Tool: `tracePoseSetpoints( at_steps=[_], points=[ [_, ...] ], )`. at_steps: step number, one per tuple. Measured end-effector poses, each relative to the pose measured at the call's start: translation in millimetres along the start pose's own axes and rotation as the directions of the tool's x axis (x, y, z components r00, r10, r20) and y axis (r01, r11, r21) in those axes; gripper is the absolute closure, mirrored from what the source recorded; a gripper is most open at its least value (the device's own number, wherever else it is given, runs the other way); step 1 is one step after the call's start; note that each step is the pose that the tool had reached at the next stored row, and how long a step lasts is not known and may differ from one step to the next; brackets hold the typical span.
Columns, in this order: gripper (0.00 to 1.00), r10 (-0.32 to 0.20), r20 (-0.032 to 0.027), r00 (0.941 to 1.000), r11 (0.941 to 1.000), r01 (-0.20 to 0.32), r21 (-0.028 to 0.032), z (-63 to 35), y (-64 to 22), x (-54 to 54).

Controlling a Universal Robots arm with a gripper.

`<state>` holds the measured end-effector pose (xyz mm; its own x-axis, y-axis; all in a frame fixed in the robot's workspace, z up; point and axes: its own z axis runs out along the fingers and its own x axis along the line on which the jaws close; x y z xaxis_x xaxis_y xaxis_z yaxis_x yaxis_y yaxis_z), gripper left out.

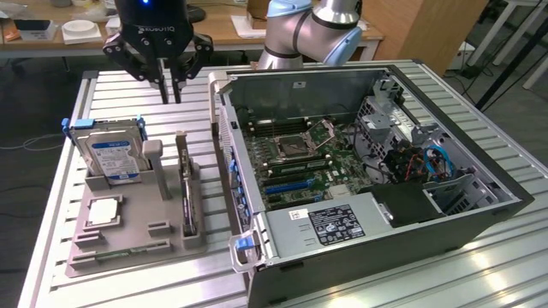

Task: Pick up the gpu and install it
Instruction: 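Pick up the gpu and move the gpu toward the slot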

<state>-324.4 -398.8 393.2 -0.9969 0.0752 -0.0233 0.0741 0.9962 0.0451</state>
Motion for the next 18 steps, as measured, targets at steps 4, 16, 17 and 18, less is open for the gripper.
tracePoseSetpoints(
  at_steps=[4,16,17,18],
  points=[
    [0.64,0.0,0.0,1.0,1.0,0.0,0.0,0.0,0.0,0.0],
    [0.64,0.0,0.0,1.0,1.0,0.0,0.0006,3.4,-1.3,0.0],
    [0.64,0.0,0.0001,1.0,1.0,0.0,0.0007,3.8,-1.7,0.0],
    [0.64,0.0,0.0001,1.0,1.0,0.0,0.0009,4.1,-2.1,-0.1]
  ],
)
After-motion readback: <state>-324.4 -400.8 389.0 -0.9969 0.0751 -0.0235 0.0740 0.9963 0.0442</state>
